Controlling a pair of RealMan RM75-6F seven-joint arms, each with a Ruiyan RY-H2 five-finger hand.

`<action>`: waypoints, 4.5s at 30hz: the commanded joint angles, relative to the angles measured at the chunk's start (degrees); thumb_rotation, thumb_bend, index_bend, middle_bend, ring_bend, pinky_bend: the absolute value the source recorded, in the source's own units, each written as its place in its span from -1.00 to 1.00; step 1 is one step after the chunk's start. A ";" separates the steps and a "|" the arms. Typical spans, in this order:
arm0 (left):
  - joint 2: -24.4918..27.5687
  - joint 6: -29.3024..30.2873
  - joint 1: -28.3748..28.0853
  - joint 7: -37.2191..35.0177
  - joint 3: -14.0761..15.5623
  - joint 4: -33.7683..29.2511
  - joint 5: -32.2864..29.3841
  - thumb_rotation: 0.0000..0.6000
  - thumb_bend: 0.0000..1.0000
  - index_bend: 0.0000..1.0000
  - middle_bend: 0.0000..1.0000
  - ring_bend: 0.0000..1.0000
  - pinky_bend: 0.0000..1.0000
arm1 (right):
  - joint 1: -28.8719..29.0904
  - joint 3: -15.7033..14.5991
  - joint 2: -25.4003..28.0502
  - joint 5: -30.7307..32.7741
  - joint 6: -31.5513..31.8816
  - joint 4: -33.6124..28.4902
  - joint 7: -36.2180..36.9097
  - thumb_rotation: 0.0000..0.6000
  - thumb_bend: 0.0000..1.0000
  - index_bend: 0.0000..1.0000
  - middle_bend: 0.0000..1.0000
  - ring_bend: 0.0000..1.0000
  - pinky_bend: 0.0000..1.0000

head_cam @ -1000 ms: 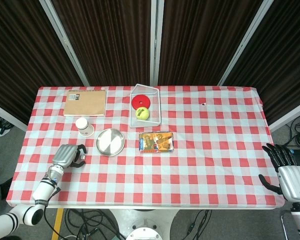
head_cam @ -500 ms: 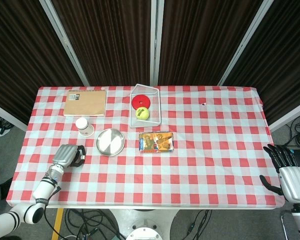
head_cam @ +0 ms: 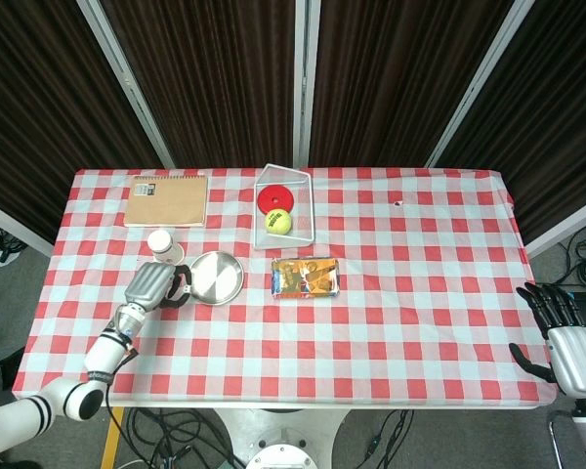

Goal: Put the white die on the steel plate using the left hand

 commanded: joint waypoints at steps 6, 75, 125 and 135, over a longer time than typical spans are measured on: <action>-3.51 -3.08 -4.32 9.77 -2.50 0.50 -7.16 1.00 -0.23 0.00 0.63 0.67 1.00 | -0.52 -0.16 -0.13 0.23 0.42 0.71 0.82 1.00 -0.56 -0.84 -0.85 -1.00 -1.00; -12.08 -8.27 -4.12 -33.34 -11.35 28.95 -9.86 1.00 -0.71 -0.05 -0.44 -0.75 -0.57 | -0.27 0.23 0.74 0.85 -0.56 -1.69 -1.97 1.00 -0.56 -0.84 -0.85 -1.00 -1.00; -10.55 -0.50 -5.65 -21.68 -5.49 10.61 -3.39 1.00 -0.58 -0.04 -0.01 -0.30 -0.41 | 0.32 -0.06 0.22 0.94 -1.91 -0.88 -1.40 1.00 -0.56 -0.84 -0.85 -1.00 -1.00; -9.95 -1.00 -5.04 -22.08 -6.18 11.79 -4.86 1.00 -0.58 -0.04 -0.01 -0.30 -0.42 | 0.41 -0.11 0.18 0.85 -2.02 -1.10 -1.56 1.00 -0.56 -0.84 -0.85 -1.00 -1.00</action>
